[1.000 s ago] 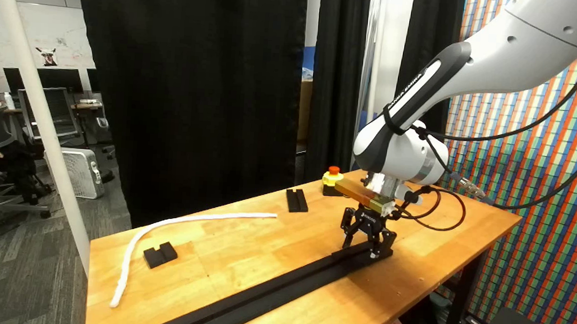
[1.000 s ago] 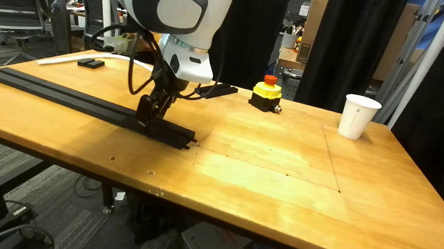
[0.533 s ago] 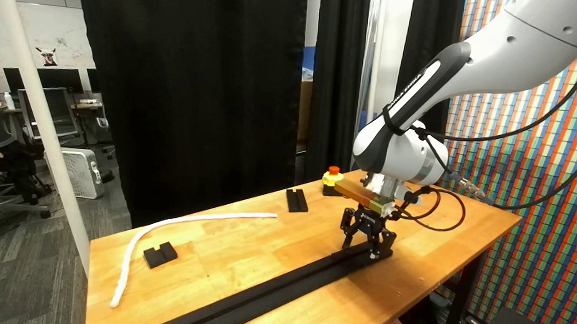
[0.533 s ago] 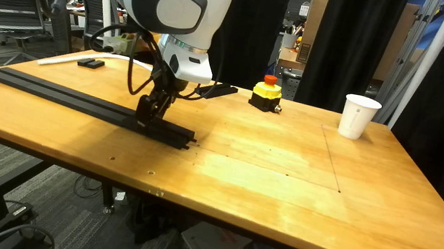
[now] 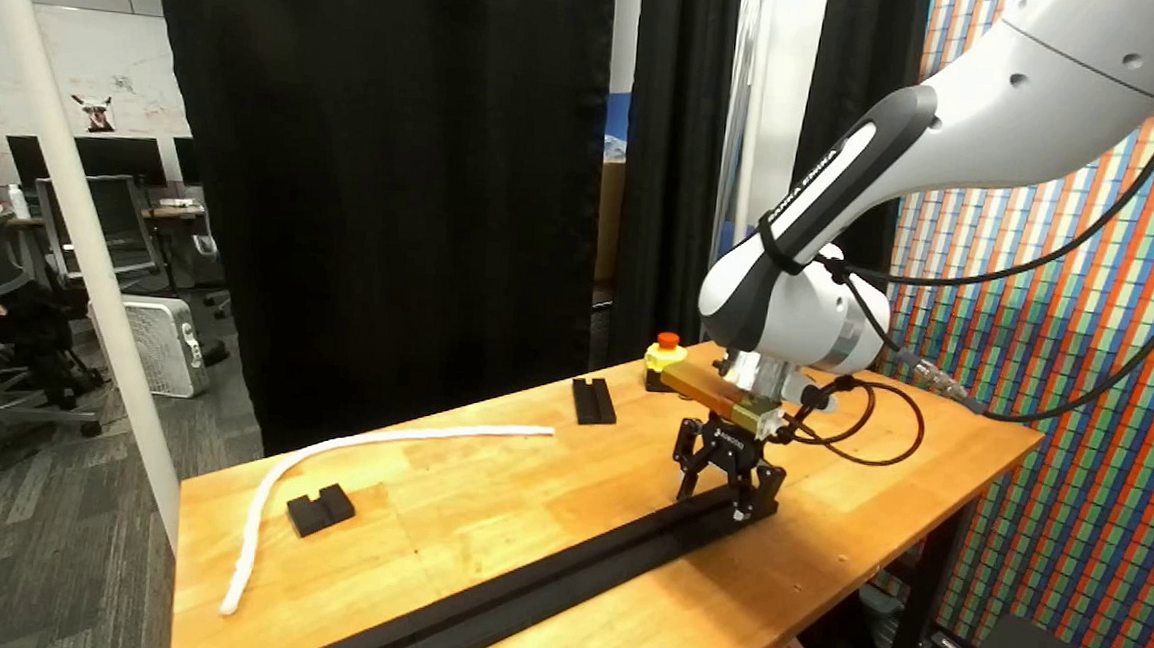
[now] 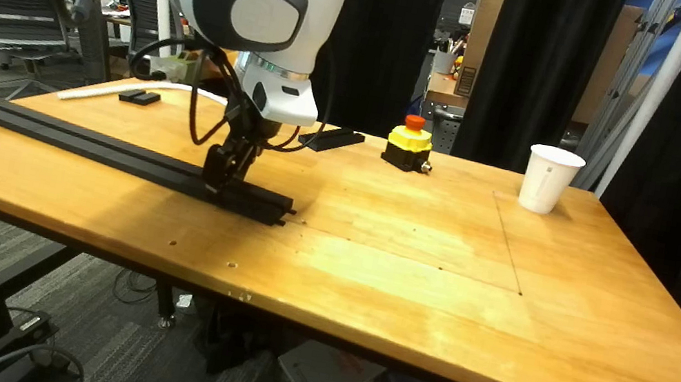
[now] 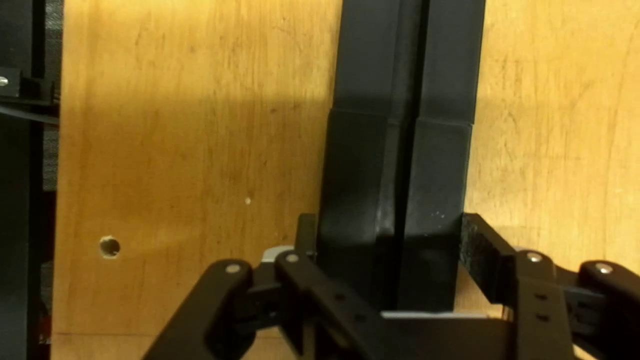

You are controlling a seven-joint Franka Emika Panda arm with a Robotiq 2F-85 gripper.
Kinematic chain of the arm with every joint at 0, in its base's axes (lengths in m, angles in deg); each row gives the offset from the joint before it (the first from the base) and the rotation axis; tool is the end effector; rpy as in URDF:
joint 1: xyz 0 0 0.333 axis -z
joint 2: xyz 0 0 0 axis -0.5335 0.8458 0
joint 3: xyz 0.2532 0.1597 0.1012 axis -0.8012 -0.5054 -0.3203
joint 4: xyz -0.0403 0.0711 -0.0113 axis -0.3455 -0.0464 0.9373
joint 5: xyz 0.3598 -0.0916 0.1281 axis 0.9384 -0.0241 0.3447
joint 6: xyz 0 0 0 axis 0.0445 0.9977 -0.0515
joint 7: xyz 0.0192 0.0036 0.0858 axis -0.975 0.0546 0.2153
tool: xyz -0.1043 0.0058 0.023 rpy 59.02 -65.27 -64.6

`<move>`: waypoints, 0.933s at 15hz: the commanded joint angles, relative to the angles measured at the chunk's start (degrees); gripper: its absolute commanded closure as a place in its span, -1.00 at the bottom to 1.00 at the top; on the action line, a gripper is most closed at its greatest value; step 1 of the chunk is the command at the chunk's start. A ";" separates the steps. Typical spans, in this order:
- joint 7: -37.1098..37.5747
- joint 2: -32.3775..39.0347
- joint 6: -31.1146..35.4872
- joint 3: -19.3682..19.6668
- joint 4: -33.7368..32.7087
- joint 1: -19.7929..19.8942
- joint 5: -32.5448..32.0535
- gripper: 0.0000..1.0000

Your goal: Connect the four black pieces closest to you together

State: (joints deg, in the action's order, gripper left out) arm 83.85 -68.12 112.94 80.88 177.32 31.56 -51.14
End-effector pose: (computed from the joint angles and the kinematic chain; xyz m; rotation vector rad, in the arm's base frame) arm 0.4502 0.0050 0.2459 -2.1243 1.9601 0.2922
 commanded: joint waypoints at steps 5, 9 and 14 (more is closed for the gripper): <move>0.86 1.02 2.21 -0.49 -0.32 -0.98 -0.72 0.06; 0.78 1.23 1.82 -0.47 -0.67 -0.93 -0.85 0.06; 0.56 1.92 1.38 -0.31 -1.79 -0.78 -1.84 0.06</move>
State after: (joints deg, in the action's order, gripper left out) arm 83.88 -67.69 113.82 80.61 176.90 31.06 -51.71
